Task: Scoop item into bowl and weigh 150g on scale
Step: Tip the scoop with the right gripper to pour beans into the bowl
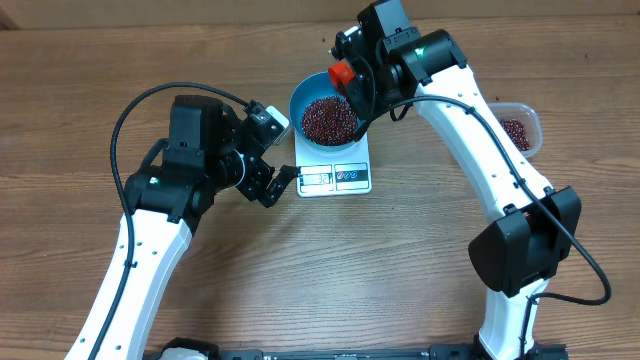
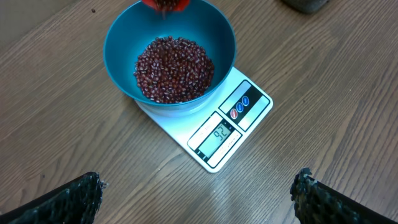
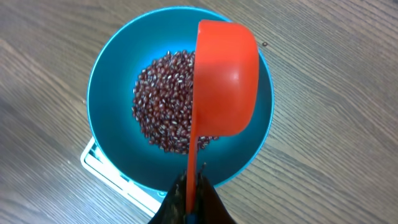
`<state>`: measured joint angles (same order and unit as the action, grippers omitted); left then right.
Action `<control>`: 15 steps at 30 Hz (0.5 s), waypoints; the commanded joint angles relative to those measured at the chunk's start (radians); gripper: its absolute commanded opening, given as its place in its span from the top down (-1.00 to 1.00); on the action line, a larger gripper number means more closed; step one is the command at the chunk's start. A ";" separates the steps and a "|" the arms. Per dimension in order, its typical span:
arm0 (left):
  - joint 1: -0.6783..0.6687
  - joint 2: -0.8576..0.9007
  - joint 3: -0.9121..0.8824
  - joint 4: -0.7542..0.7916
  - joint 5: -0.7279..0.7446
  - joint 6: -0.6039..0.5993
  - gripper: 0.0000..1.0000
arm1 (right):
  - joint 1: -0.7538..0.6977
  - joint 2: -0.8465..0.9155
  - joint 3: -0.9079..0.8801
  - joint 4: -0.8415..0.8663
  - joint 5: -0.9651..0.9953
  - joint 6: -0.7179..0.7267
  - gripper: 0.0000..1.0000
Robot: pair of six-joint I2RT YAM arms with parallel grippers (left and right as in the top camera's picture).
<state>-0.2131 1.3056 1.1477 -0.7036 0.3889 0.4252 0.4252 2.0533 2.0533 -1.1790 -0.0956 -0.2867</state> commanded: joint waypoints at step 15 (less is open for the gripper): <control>0.010 0.002 0.003 0.001 0.003 -0.007 -0.99 | 0.001 0.002 0.037 -0.022 0.036 -0.142 0.93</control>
<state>-0.2131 1.3056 1.1477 -0.7036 0.3889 0.4252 0.4252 2.0533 2.0533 -1.2045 -0.0696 -0.4034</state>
